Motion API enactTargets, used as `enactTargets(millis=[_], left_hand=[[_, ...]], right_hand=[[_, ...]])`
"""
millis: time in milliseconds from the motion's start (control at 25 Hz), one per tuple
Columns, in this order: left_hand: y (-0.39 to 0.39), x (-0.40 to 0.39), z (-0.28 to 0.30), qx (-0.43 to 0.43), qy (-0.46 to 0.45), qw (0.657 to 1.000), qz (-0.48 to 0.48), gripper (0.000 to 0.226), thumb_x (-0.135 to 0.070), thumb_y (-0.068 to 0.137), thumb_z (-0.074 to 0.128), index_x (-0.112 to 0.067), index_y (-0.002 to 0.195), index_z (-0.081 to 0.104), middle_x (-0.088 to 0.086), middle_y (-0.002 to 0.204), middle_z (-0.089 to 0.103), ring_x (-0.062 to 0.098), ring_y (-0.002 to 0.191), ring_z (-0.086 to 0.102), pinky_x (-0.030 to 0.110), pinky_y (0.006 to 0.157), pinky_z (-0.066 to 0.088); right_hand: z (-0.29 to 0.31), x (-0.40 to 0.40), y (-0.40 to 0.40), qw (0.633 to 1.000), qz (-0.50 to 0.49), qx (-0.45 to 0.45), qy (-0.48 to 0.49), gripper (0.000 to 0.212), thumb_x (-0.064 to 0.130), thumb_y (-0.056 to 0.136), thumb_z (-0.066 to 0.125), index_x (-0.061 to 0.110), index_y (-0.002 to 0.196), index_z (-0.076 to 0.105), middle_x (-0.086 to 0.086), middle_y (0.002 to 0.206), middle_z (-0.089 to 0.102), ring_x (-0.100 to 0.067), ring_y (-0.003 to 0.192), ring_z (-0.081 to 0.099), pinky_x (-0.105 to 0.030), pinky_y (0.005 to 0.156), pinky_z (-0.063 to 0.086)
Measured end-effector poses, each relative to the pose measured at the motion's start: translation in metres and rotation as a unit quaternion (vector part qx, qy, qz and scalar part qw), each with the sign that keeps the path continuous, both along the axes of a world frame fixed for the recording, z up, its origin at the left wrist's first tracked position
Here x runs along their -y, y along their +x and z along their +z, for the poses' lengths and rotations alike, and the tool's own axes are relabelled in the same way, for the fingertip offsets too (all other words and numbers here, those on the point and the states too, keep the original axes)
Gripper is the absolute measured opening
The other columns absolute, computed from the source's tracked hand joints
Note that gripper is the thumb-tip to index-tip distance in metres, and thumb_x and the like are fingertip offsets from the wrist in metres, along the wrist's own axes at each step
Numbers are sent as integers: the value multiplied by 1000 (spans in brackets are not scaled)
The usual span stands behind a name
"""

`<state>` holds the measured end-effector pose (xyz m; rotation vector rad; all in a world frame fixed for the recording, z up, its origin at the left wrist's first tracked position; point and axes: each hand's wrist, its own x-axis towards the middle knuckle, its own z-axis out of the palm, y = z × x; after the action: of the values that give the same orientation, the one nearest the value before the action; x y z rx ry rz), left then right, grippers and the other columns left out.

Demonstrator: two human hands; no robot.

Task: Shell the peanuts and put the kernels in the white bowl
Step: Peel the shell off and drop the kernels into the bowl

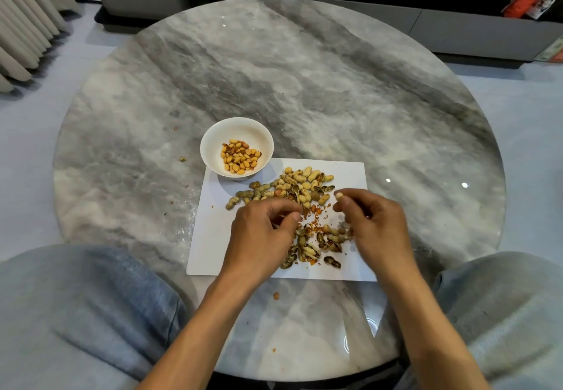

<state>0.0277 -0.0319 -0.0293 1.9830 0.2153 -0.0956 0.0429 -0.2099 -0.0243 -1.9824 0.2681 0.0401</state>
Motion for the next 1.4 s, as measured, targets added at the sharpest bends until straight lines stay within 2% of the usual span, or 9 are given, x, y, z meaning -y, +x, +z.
enactTargets(millis=[80, 200, 320, 400, 520, 840, 1040, 1240, 1400], left_hand=[[2, 1, 2, -2, -32, 999, -11, 17, -17, 89, 72, -31, 95, 78, -25, 87, 71, -5, 83, 66, 16, 75, 53], [1, 6, 8, 11, -112, 992, -54, 23, -14, 87, 75, -30, 102, 77, -12, 89, 75, 8, 85, 69, 30, 79, 59], [-1, 8, 10, 40, -178, 982, -58, 26, -9, 85, 76, -23, 106, 77, -4, 93, 77, 19, 89, 73, 41, 83, 60], [-2, 7, 13, 52, -206, 975, -59, 26, -3, 84, 75, -21, 104, 77, 0, 91, 77, 21, 87, 74, 37, 82, 61], [-1, 8, 19, 67, -230, 970, -52, 22, -1, 85, 73, -17, 98, 78, 1, 88, 78, 16, 81, 75, 24, 74, 58], [4, -2, 24, 83, -222, 971, -25, 15, -18, 80, 75, -18, 95, 80, -2, 93, 76, 15, 91, 72, 27, 81, 57], [6, 0, 18, 60, -208, 976, -32, 15, -10, 85, 73, -19, 94, 80, -6, 93, 70, 8, 91, 69, 21, 81, 54], [4, 8, 20, 23, -259, 965, 4, 20, -10, 91, 67, -24, 99, 78, -6, 101, 76, 10, 102, 70, 27, 89, 55], [8, 5, 19, 48, -225, 973, -18, 21, -7, 92, 66, -23, 93, 79, -9, 100, 71, 8, 103, 67, 23, 89, 53]], right_hand=[[13, 12, -1, 994, -6, -40, 101, 16, 18, 98, 60, 22, 94, 76, 3, 79, 74, -11, 66, 63, -23, 64, 53], [23, 11, -3, 967, 52, -102, 229, 21, 12, 98, 56, 10, 98, 77, -7, 75, 69, -16, 67, 57, -30, 68, 55], [27, -2, -3, 942, 54, -128, 304, 20, 16, 87, 61, 5, 98, 74, -11, 71, 67, -16, 61, 58, -28, 65, 58], [27, -7, -4, 930, 48, -135, 338, 23, 20, 81, 63, 4, 96, 70, -11, 71, 65, -16, 57, 57, -27, 61, 58], [28, -14, -6, 928, 52, -131, 346, 22, 22, 81, 62, 4, 89, 70, -10, 70, 66, -17, 58, 55, -26, 61, 57], [38, -13, 1, 946, 120, -98, 285, 22, 19, 77, 71, 6, 94, 78, -18, 89, 76, -25, 73, 69, -30, 73, 59], [31, -21, -1, 911, 92, -171, 364, 21, 14, 78, 67, -4, 88, 74, -13, 73, 66, -14, 64, 64, -28, 70, 61], [26, -30, -5, 891, 39, -157, 423, 25, 11, 77, 67, 0, 98, 76, -12, 77, 68, -13, 69, 65, -25, 71, 60], [21, -34, -5, 867, 33, -182, 463, 27, 13, 79, 66, -2, 100, 76, -11, 74, 63, -14, 71, 62, -28, 75, 60]])
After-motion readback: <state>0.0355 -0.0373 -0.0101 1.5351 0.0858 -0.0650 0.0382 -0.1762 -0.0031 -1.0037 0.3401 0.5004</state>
